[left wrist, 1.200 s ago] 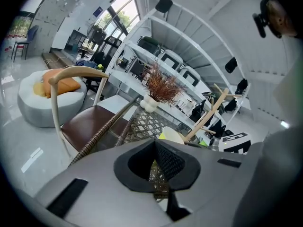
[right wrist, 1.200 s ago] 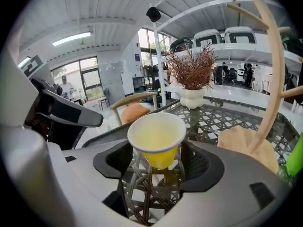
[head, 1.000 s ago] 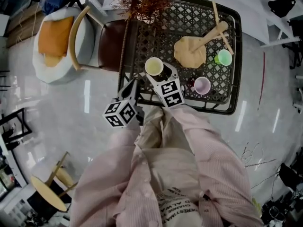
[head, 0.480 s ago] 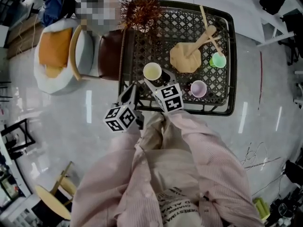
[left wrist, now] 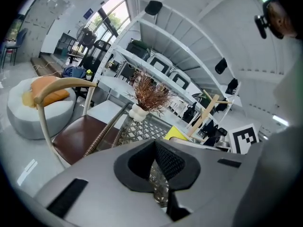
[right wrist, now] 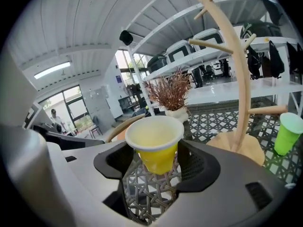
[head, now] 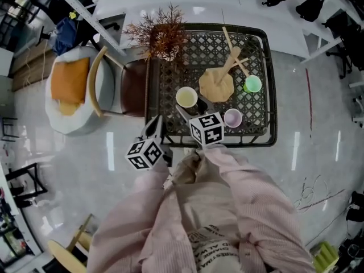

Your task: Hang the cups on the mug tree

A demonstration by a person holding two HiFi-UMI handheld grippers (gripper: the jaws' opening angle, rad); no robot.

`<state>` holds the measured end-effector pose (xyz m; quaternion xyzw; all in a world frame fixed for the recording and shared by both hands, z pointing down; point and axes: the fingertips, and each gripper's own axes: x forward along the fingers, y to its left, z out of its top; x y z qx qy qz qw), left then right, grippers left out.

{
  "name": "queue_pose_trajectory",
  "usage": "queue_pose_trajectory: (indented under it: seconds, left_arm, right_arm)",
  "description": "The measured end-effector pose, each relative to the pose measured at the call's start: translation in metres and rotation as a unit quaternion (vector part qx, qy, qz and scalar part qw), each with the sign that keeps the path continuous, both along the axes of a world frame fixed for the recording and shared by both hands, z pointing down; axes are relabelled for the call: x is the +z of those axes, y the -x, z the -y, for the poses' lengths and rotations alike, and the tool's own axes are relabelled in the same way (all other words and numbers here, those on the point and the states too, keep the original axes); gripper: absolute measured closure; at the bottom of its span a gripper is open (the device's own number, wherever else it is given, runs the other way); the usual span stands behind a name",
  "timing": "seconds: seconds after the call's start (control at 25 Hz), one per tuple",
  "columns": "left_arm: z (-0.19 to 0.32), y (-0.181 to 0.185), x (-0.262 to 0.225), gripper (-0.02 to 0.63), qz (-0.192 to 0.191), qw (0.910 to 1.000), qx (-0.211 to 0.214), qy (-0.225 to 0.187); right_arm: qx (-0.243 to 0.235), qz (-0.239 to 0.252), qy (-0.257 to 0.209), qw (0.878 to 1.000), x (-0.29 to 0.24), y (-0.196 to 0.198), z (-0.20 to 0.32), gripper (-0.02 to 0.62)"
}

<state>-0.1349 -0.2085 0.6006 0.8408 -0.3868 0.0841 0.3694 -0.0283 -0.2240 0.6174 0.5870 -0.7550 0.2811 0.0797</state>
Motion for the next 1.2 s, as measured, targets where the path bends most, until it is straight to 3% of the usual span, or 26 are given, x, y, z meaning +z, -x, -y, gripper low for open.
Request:
queue_pose_trajectory:
  seconds: [0.64, 1.2]
  left_arm:
    - [0.015, -0.030, -0.044, 0.607, -0.029, 0.9972, 0.049, -0.048]
    - [0.025, -0.046, -0.072, 0.607, -0.044, 0.9927, 0.076, -0.083]
  right_arm:
    - [0.082, 0.108, -0.051, 0.989, -0.062, -0.035, 0.002, 0.313]
    - [0.128, 0.217, -0.069, 0.965, -0.086, -0.056, 0.013, 0.313]
